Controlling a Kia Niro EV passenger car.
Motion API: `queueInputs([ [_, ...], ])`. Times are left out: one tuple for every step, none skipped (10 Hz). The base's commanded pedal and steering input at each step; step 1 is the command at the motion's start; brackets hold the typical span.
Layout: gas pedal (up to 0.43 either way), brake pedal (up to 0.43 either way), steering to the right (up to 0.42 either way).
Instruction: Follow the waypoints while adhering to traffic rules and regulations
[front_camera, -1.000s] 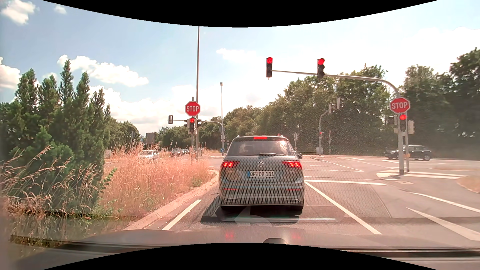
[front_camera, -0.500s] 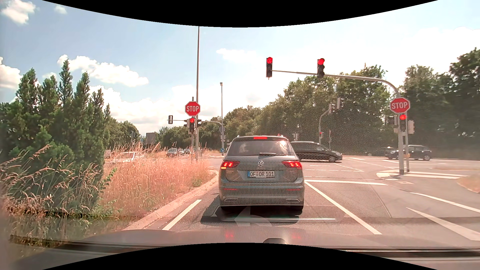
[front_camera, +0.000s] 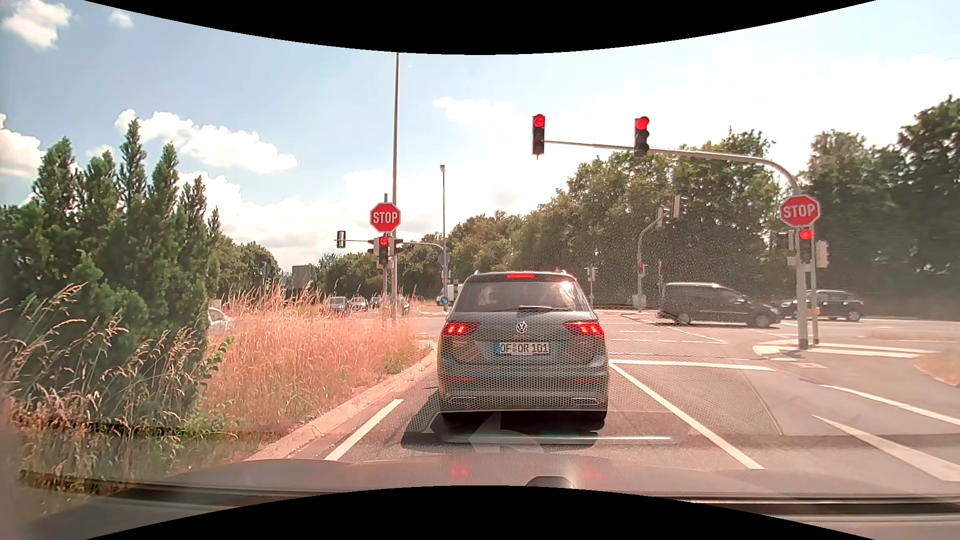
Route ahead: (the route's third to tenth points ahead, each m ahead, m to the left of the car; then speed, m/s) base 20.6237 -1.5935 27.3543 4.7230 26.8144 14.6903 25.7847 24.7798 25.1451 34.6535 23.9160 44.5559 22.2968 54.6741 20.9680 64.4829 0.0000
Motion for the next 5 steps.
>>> queueInputs([
  [0.0,0.238,0.008],
  [0.0,0.238,0.008],
  [0.0,0.238,0.008],
  [0.0,0.238,0.008],
  [0.0,0.238,0.008],
])
